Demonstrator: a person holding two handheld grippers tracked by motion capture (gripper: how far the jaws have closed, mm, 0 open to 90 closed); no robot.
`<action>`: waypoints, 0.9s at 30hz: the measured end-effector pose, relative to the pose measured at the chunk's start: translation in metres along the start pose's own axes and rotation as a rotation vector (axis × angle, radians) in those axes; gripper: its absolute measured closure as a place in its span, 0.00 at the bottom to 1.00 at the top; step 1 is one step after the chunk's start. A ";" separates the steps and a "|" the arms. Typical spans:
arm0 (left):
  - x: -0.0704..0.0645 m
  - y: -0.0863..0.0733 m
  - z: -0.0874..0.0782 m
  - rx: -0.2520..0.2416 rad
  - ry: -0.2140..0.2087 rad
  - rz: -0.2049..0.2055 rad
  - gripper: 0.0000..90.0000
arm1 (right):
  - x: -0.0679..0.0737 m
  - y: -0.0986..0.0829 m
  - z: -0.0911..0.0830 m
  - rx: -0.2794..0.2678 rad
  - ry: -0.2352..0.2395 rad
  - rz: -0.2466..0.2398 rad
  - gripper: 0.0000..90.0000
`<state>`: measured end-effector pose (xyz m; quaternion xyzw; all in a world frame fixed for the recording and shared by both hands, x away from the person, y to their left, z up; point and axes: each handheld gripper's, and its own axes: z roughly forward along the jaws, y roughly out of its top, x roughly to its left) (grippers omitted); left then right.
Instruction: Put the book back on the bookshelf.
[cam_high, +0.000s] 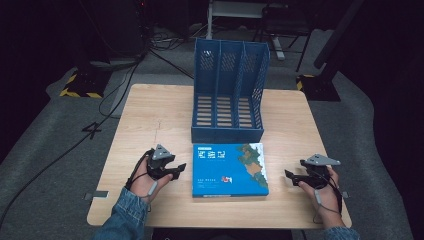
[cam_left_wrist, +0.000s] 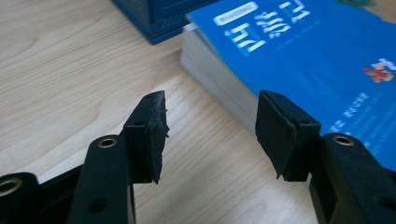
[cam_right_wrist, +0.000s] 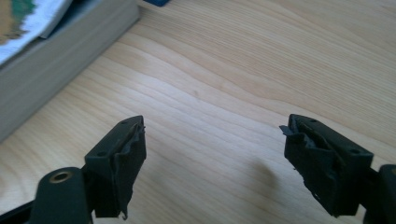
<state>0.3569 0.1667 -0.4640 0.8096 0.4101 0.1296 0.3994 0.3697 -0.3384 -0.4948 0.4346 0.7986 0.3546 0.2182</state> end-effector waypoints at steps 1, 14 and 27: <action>-0.002 0.001 0.001 -0.007 -0.006 0.010 0.48 | 0.002 0.001 -0.001 -0.001 0.004 -0.005 0.24; -0.016 0.008 0.024 -0.031 -0.077 0.013 0.44 | 0.047 0.010 -0.014 -0.033 0.122 -0.097 0.24; -0.015 0.009 0.041 0.013 -0.081 -0.062 0.41 | 0.105 0.017 -0.017 -0.041 0.265 -0.172 0.24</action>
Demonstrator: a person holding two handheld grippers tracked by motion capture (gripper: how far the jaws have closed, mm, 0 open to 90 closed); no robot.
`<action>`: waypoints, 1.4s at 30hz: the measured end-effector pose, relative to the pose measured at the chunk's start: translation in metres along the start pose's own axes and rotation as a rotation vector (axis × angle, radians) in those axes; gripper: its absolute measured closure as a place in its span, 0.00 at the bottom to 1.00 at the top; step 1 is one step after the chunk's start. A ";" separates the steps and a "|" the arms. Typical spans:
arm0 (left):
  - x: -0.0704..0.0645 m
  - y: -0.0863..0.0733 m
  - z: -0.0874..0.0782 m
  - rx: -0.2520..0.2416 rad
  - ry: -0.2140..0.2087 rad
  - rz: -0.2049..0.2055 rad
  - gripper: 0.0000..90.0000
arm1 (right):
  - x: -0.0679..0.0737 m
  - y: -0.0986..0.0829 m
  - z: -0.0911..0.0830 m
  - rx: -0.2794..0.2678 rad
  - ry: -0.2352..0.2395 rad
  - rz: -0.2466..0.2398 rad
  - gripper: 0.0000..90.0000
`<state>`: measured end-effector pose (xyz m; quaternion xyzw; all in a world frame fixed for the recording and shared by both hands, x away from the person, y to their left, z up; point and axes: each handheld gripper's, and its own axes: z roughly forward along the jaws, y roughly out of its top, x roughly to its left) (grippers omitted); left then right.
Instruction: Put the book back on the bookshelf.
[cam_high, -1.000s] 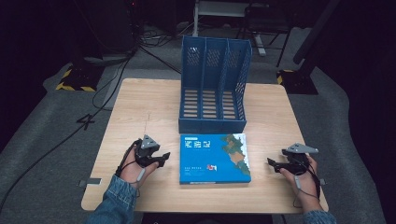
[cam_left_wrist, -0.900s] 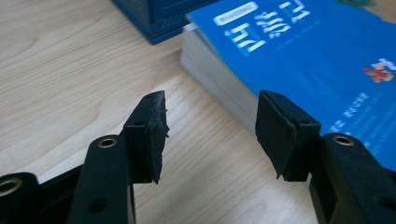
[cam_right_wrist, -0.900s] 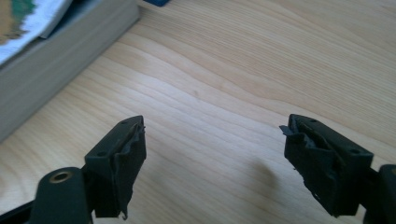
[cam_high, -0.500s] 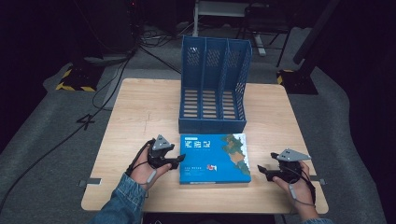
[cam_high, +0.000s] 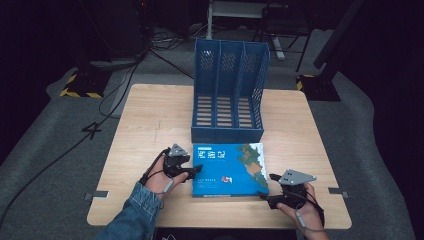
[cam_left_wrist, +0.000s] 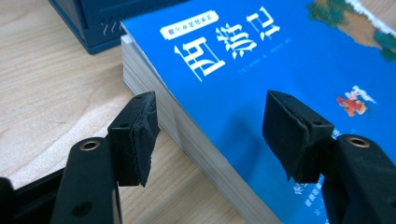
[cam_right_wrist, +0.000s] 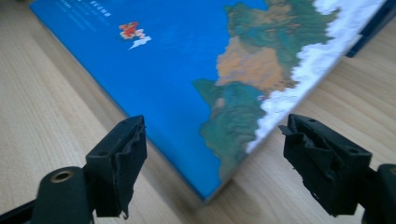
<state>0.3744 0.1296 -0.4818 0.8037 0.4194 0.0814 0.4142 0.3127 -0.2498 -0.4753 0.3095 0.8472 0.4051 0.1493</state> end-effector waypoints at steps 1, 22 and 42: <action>0.001 0.000 0.001 0.002 -0.004 0.000 0.41 | 0.002 0.000 0.003 0.008 0.008 -0.004 0.24; 0.001 -0.009 0.013 -0.041 -0.072 -0.053 0.29 | 0.010 -0.001 0.015 0.059 -0.019 -0.027 0.18; -0.009 -0.001 -0.007 -0.181 -0.153 0.031 0.60 | 0.009 -0.001 0.016 0.069 -0.017 -0.029 0.17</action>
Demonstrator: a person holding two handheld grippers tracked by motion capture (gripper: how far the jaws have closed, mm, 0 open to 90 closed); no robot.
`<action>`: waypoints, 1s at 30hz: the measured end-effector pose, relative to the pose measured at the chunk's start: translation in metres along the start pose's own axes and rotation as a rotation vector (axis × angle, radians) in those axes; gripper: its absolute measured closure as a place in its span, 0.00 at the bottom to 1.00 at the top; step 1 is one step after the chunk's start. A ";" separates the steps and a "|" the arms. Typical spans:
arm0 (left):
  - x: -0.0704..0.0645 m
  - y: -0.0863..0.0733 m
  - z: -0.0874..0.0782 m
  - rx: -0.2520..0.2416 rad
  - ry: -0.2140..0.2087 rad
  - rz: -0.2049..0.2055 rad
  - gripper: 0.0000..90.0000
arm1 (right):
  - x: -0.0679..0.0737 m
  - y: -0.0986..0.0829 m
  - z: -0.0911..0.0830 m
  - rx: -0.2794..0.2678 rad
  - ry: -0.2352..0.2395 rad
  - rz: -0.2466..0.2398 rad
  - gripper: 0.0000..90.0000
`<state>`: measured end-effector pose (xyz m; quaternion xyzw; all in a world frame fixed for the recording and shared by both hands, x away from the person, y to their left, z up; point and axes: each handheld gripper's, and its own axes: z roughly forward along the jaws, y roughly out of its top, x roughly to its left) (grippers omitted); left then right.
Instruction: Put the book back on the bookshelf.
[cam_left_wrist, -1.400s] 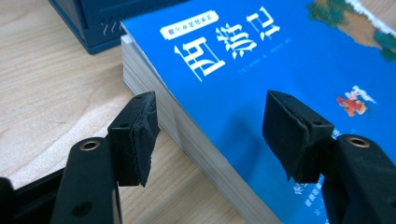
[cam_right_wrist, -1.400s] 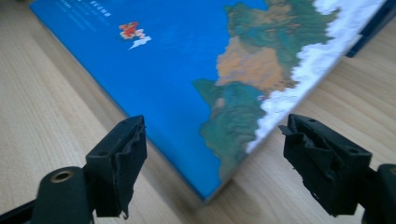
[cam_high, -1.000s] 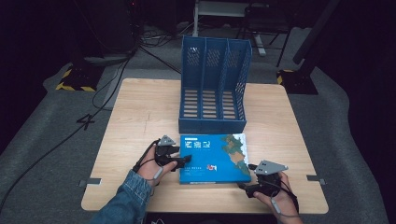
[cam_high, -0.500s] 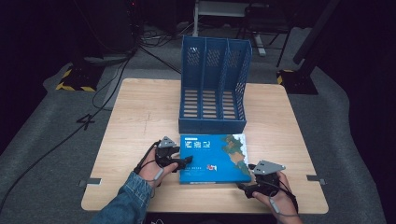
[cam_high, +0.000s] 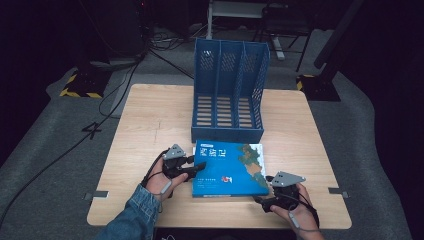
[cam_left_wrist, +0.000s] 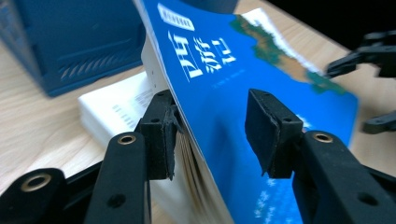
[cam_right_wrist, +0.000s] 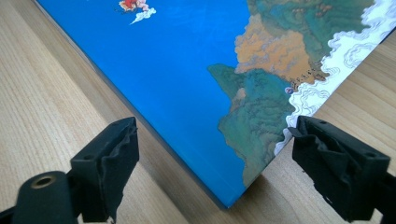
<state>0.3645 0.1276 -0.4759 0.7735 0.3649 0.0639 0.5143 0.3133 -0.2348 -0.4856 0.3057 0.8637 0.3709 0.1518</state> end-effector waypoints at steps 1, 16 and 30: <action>-0.001 -0.001 0.000 0.017 0.004 0.014 0.61 | 0.000 0.000 0.000 -0.001 0.002 0.000 0.17; 0.004 -0.008 0.003 0.130 -0.029 0.061 0.68 | 0.000 -0.001 0.000 0.003 -0.002 -0.015 0.17; 0.003 -0.001 -0.002 0.125 -0.069 -0.029 0.88 | -0.002 0.004 -0.011 -0.033 -0.039 0.001 0.19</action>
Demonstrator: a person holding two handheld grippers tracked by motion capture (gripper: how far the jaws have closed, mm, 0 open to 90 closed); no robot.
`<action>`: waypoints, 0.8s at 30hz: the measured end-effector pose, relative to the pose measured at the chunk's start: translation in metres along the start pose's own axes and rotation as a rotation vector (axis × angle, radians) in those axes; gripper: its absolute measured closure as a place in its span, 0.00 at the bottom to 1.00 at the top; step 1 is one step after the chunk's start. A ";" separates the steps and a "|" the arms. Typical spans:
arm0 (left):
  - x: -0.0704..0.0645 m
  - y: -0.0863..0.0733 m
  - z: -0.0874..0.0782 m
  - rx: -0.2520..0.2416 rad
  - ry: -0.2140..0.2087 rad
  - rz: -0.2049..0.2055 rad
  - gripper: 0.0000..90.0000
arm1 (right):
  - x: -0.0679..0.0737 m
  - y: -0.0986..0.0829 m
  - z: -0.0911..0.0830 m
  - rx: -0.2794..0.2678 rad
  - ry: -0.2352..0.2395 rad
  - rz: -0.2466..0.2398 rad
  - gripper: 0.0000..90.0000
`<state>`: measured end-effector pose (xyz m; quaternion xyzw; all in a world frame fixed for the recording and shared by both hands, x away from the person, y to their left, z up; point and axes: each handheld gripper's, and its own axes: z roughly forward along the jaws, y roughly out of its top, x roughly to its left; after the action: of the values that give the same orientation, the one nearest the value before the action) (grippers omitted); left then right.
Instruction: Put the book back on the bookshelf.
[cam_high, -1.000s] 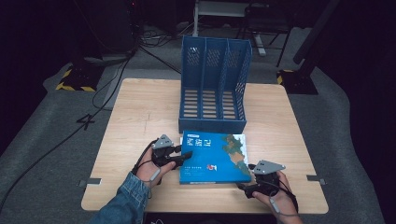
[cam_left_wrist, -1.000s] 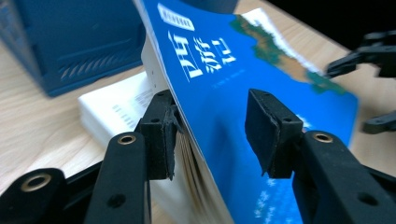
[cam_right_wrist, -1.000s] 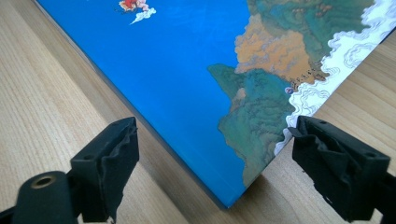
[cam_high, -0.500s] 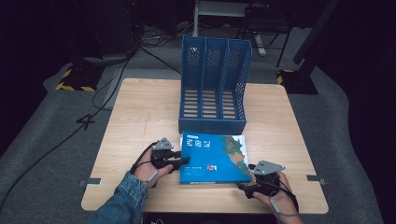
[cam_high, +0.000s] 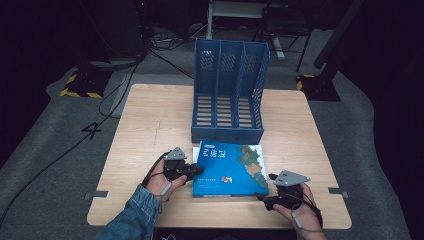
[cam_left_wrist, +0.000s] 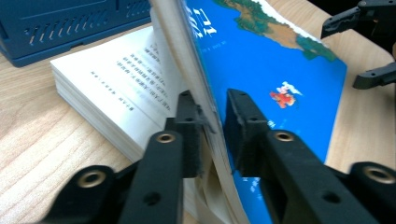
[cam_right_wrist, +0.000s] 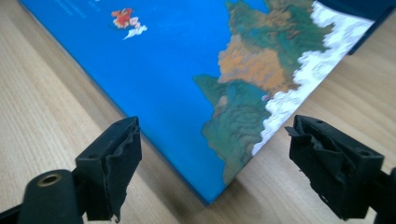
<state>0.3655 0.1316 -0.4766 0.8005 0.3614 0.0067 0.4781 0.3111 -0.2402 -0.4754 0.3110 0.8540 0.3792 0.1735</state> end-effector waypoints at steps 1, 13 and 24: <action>-0.001 0.002 -0.001 0.001 -0.010 -0.017 0.90 | 0.000 0.001 -0.001 -0.005 -0.002 0.002 0.20; -0.013 0.019 -0.010 0.021 -0.037 -0.041 0.94 | 0.027 0.029 0.006 -0.048 0.086 -0.041 0.41; -0.024 0.054 -0.012 0.065 -0.039 -0.032 0.94 | 0.051 0.055 0.031 -0.061 0.119 -0.119 0.33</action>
<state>0.3748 0.1112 -0.4206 0.8096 0.3650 -0.0282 0.4589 0.3115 -0.1613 -0.4576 0.2313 0.8679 0.4118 0.1540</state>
